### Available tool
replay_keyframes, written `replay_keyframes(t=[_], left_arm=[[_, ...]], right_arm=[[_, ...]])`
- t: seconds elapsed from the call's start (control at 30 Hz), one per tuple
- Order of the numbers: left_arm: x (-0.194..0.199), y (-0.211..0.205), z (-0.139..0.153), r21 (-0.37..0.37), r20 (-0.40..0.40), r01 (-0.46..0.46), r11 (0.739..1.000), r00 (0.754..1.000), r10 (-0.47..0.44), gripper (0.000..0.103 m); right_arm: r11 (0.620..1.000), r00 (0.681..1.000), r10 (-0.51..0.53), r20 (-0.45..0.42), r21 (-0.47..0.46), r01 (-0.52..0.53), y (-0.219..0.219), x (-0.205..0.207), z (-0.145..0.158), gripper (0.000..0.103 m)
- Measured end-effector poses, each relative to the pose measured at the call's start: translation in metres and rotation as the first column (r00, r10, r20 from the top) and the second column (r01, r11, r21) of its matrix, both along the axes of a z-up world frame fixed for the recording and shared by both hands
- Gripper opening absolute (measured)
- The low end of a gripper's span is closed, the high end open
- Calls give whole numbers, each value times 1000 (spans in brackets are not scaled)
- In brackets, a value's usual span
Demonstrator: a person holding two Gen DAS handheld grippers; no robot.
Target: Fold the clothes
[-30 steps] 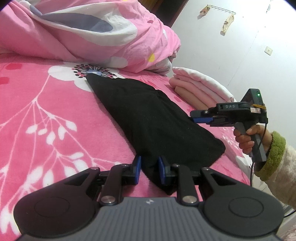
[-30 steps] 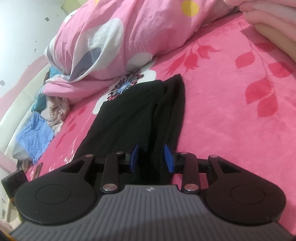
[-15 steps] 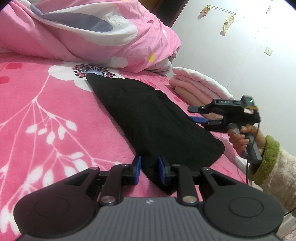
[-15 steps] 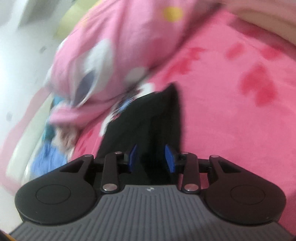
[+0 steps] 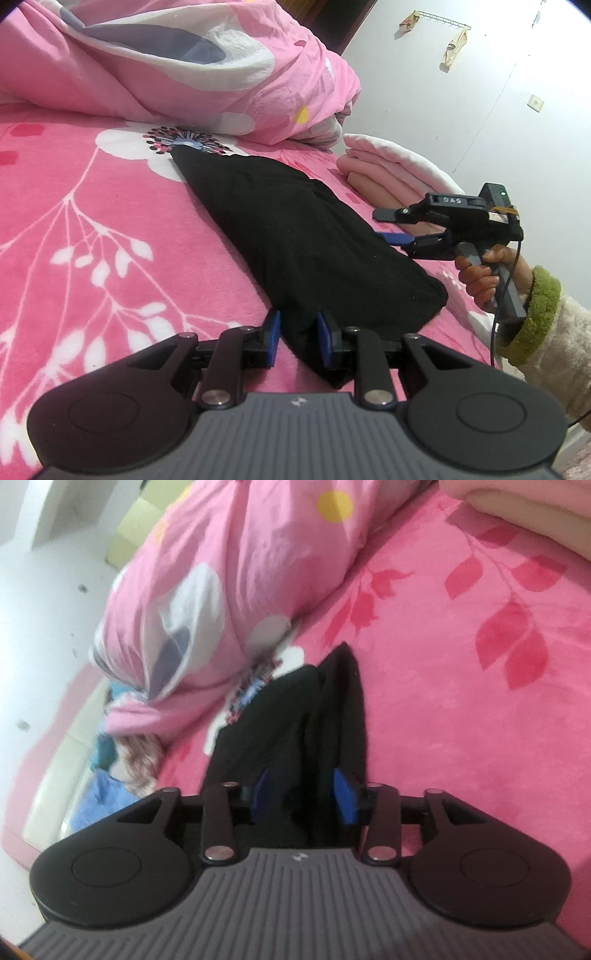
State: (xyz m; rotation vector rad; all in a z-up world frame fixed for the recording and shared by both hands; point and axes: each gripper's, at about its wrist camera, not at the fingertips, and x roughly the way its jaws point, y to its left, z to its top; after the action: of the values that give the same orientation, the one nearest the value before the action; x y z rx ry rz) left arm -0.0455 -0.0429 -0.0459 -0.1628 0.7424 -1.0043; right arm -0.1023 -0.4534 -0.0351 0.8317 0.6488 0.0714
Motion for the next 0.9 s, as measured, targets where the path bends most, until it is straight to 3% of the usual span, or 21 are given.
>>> replay_keyframes(t=[0.27,0.33,0.37,0.5,0.7,0.9], left_arm=[[-1,0,0,1,1,0,1000,1000,0,24],[-1,0,0,0,1,0,1000,1000,0,24],[0,0,0,0,2,0,1000,1000,0,24],[0,1,0,-7,-2,2,1000,1000,-2,25],[0,1,0,-5,4,6,1000,1000,-6,27],[-2,0,1,-6,11,12,1000,1000,-12,32]], right_arm=[[991,997,75,-30,-105,-78,16,4,5,43],[984,995,95,-36,-149,-99,22,5,7,25],[979,994,106,-39,-174,-111,26,6,7,3],[961,996,89,16,-266,-81,35,-3,17,2],[972,999,32,24,-232,-26,22,-9,8,2],[961,999,25,45,-278,-11,25,-10,10,2]])
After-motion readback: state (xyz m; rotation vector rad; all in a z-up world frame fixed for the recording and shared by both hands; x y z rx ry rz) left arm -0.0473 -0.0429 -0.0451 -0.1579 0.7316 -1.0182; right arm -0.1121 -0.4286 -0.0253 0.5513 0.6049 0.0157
